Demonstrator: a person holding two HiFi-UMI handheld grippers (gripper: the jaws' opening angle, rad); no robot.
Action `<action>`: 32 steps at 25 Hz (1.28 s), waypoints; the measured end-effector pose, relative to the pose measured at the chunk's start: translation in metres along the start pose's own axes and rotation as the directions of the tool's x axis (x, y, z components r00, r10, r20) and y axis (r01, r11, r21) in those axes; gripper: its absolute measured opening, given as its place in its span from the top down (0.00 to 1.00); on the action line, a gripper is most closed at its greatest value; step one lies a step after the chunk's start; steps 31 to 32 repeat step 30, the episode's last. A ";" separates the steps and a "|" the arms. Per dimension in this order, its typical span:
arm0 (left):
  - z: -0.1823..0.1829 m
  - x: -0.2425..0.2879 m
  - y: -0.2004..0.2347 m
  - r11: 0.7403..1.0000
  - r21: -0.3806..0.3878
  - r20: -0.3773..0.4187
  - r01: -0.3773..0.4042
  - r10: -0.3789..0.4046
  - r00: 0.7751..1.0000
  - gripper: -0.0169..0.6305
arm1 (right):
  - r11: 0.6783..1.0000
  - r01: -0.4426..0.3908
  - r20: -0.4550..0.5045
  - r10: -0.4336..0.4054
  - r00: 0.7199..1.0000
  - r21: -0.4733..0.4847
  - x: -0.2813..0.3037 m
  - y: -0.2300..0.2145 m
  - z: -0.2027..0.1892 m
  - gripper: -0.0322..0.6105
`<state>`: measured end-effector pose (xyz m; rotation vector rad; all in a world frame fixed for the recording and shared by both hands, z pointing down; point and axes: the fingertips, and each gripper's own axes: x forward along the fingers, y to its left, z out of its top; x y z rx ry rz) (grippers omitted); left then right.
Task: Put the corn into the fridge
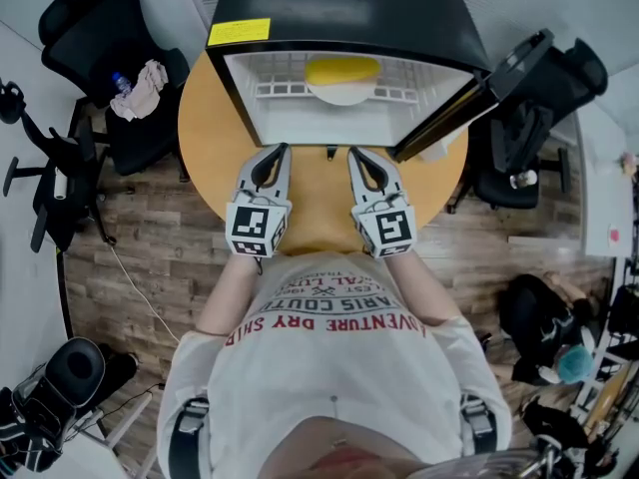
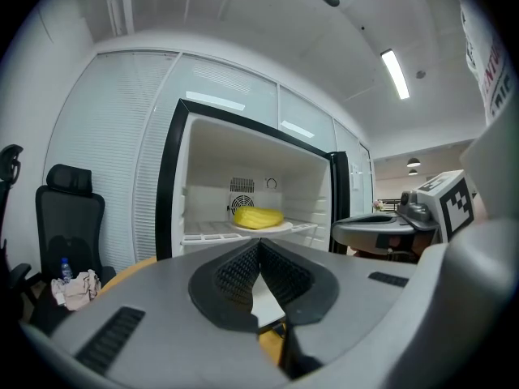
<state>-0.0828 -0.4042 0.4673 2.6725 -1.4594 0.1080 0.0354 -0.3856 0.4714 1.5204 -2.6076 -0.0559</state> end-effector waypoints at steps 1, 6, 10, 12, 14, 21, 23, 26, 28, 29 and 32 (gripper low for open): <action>0.000 -0.001 0.001 1.000 0.000 0.001 -0.002 0.002 1.000 0.93 | 1.000 0.006 0.000 -0.006 1.000 -0.002 -0.001 0.000 0.000 0.91; 0.003 -0.004 0.001 1.000 0.005 0.004 -0.006 0.006 1.000 0.93 | 0.997 0.029 -0.009 -0.029 1.000 0.072 -0.002 -0.006 -0.001 0.91; 0.002 -0.005 -0.003 1.000 0.009 0.005 0.000 0.000 1.000 0.93 | 0.997 0.020 0.007 -0.020 1.000 0.069 -0.002 -0.002 0.004 0.91; 0.002 -0.005 -0.004 1.000 0.011 0.003 0.000 0.000 1.000 0.93 | 0.998 -0.003 0.028 0.001 1.000 0.061 -0.002 0.003 0.009 0.91; 0.001 -0.005 -0.005 1.000 0.011 0.001 -0.001 0.001 1.000 0.93 | 0.998 -0.014 0.041 0.012 0.999 0.059 -0.001 0.007 0.012 0.91; 0.004 -0.001 -0.006 1.000 0.022 0.005 0.004 -0.004 1.000 0.93 | 0.999 -0.005 0.031 0.003 1.000 0.047 0.003 0.004 0.013 0.91; 0.005 -0.001 -0.005 1.000 0.020 0.007 0.002 -0.002 1.000 0.93 | 0.999 -0.005 0.027 0.004 1.000 0.042 0.004 0.004 0.013 0.91; 0.005 0.001 -0.005 1.000 0.018 0.010 0.002 -0.003 1.000 0.93 | 0.999 -0.005 0.026 0.004 1.000 0.047 0.006 0.003 0.013 0.91; 0.004 0.002 -0.006 1.000 0.017 0.009 0.006 -0.006 1.000 0.93 | 0.999 0.000 0.020 -0.001 1.000 0.045 0.007 0.002 0.012 0.91; 0.003 0.002 -0.007 1.000 0.017 0.009 0.008 -0.008 1.000 0.93 | 0.999 0.004 0.015 -0.004 1.000 0.040 0.007 0.001 0.011 0.91; 0.002 0.003 -0.007 1.000 0.017 0.007 0.010 -0.011 1.000 0.93 | 0.999 0.007 0.009 -0.008 1.000 0.034 0.008 0.001 0.010 0.91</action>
